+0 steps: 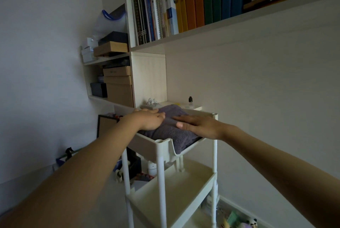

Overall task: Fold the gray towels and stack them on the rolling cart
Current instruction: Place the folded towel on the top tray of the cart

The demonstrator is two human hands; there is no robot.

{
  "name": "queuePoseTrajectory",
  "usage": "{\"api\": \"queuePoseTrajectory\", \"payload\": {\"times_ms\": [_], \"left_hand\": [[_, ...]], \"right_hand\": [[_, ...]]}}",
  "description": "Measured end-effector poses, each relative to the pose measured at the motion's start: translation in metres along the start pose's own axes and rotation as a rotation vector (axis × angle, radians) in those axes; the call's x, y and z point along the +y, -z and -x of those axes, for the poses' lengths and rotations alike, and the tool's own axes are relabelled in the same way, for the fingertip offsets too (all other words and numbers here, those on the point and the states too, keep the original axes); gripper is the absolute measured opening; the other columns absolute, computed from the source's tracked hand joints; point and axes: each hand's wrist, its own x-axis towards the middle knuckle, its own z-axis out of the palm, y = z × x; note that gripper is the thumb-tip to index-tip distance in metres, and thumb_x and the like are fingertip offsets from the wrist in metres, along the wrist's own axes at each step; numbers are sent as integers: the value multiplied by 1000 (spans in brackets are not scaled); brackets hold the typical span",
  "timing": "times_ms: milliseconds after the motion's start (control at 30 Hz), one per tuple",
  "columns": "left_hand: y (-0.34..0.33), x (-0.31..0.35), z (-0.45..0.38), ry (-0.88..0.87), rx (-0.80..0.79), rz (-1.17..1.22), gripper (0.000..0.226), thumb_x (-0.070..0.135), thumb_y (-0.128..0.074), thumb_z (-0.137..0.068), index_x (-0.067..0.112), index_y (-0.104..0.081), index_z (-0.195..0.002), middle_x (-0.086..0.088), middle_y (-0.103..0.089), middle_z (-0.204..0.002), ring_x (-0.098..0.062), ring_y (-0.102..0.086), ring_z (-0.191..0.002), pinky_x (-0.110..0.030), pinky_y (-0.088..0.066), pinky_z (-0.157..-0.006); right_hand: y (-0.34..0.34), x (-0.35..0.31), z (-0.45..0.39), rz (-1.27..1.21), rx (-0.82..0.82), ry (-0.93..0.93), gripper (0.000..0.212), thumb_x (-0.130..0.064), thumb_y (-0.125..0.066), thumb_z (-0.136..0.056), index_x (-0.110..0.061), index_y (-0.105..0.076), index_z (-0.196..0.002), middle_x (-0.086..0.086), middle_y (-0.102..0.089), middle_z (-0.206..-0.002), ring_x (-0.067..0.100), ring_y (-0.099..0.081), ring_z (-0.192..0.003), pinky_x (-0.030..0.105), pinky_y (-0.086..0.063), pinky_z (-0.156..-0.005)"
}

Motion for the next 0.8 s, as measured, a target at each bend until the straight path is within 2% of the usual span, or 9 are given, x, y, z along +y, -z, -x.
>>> {"api": "queuePoseTrajectory", "payload": {"times_ms": [133,233,333,400,500,600,700,800], "left_hand": [[-4,0,-1,-23,51,38,51,51,-8,-98,38,-14,-148,6,-6,-158,-22,-5,-146,-44,1,-115],[-6,1,6,-75,198,124,52,48,-11,-100,32,-21,-148,3,-13,-158,-17,-9,-145,-46,-2,-115],[-5,7,17,-142,349,223,50,46,-13,-100,31,-25,-146,2,-14,-158,-15,-10,-145,-44,-5,-115],[-5,18,29,-194,406,275,49,46,-16,-100,32,-28,-145,4,-16,-157,-13,-11,-145,-42,-5,-117],[-6,42,51,-303,475,361,48,45,-21,-100,30,-34,-143,6,-23,-155,-10,-15,-144,-42,-6,-117],[-7,70,75,-430,568,446,48,46,-26,-97,24,-47,-135,3,-43,-144,-15,-33,-136,-42,-19,-114],[-25,112,98,-585,647,484,55,53,-25,-89,23,-59,-121,3,-59,-125,-17,-49,-120,-36,-31,-105],[-57,163,108,-757,583,577,56,52,-26,-87,20,-64,-114,4,-64,-115,-16,-56,-111,-37,-37,-100]], "right_hand": [[-2,1,3,50,51,-11,70,-71,-22,-82,-39,-29,-144,-3,-29,-153,18,-25,-141,35,-15,-114],[-8,2,6,75,219,24,86,-85,-16,-75,-36,-32,-144,-4,-33,-152,17,-28,-140,36,-18,-115],[-11,3,16,110,427,19,103,-92,-4,-63,-35,-32,-144,-2,-34,-151,15,-29,-140,39,-19,-115],[-11,-1,28,96,545,24,96,-89,-7,-67,-35,-34,-142,0,-35,-151,16,-30,-139,41,-21,-114],[-13,-7,55,73,649,13,79,-77,-21,-77,-33,-40,-140,0,-39,-148,17,-35,-137,35,-23,-112],[-17,-6,93,62,769,-9,66,-66,-29,-84,-28,-49,-134,-2,-53,-136,17,-48,-125,32,-35,-102],[-31,7,146,-5,895,-102,50,-55,-38,-88,-26,-54,-126,-6,-63,-120,10,-56,-110,27,-43,-90],[-52,25,207,-24,963,-253,35,-42,-45,-91,-25,-58,-119,-8,-65,-110,5,-59,-102,29,-48,-88]]}}
